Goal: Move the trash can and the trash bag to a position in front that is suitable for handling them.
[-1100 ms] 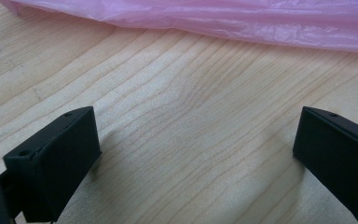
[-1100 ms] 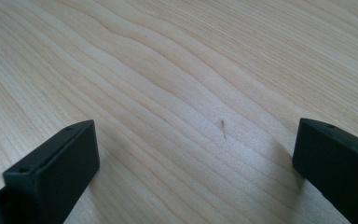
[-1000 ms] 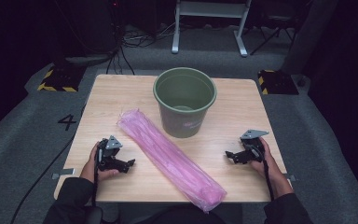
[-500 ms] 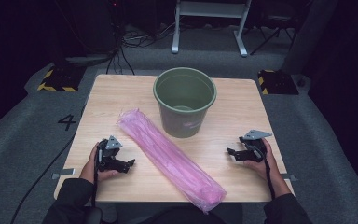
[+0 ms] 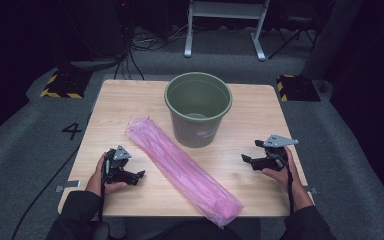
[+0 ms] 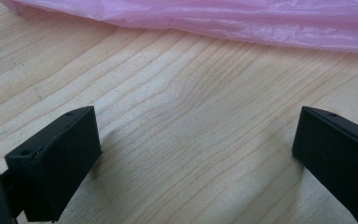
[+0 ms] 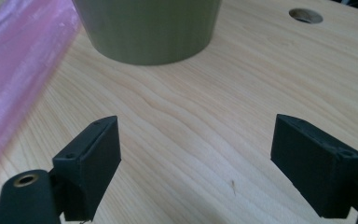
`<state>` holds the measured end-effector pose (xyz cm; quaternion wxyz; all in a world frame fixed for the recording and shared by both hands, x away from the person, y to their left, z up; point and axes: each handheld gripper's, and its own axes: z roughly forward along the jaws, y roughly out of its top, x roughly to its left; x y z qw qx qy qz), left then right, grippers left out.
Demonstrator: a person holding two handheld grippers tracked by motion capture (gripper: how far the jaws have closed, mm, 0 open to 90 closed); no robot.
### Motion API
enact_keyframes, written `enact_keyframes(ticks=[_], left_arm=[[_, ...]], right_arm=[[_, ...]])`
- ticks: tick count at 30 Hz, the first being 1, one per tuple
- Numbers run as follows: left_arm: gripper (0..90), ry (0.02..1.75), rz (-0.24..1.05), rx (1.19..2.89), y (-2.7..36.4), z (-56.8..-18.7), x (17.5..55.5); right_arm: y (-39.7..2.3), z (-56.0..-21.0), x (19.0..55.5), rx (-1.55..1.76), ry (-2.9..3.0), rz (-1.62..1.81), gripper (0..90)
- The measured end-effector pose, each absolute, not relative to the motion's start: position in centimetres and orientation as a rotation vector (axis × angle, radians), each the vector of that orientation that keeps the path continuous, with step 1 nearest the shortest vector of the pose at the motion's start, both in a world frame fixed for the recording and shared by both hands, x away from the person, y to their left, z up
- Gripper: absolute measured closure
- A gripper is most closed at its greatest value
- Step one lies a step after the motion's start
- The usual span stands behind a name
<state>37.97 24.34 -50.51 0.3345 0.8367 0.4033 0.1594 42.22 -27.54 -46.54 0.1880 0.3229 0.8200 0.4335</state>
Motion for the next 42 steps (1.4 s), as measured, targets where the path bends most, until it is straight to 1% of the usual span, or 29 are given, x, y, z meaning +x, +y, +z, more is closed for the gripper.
enact_keyframes(ticks=[10, 23, 42], left_arm=[[0.8, 1.054, 0.416, 2.182, 24.3, -50.5, 38.0], [0.8, 1.054, 0.416, 2.183, 24.3, -50.5, 38.0], [0.8, 1.054, 0.416, 2.182, 24.3, -50.5, 38.0]], right_arm=[[-26.3, -45.1, 42.8, 0.864, 2.322, 1.249, 16.2], [-25.2, -42.0, 43.3, 0.789, 2.316, 1.303, 19.6], [-22.8, -37.6, 44.4, 0.695, 2.296, 1.340, 20.7]])
